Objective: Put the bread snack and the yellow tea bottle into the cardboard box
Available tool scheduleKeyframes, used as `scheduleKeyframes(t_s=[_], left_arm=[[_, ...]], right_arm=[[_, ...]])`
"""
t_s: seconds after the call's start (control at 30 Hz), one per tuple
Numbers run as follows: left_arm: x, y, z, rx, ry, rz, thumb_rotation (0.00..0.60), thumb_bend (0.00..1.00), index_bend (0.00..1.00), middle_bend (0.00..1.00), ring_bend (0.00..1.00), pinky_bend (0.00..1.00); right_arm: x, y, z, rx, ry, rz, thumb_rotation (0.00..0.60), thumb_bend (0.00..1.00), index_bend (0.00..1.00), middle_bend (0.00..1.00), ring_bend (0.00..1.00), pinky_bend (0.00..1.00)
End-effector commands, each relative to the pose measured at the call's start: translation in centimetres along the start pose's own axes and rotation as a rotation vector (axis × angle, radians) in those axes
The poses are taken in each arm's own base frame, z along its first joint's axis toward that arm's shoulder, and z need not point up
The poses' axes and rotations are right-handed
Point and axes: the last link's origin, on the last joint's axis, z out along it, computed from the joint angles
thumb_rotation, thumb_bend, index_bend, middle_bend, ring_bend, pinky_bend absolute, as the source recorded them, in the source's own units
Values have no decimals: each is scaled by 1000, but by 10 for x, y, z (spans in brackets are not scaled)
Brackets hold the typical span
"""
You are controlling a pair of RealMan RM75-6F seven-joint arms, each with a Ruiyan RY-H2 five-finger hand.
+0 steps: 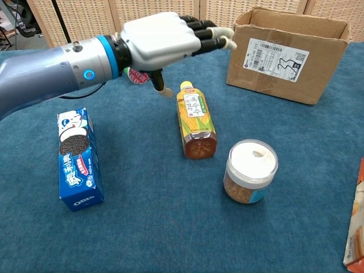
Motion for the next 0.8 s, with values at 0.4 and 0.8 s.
scheduleKeyframes(t_s=[0.4,0.8], left_arm=[[43,-98,-194,535,76,-329,600,0,0,0,0,84],[43,-67,-334,950,-55,-476,600,0,0,0,0,0]], right_arm=[[10,-22,22,231,-19,-56,600,0,0,0,0,0],[9,-89,92,797,-47,-340,600,0,1,0,0,0]])
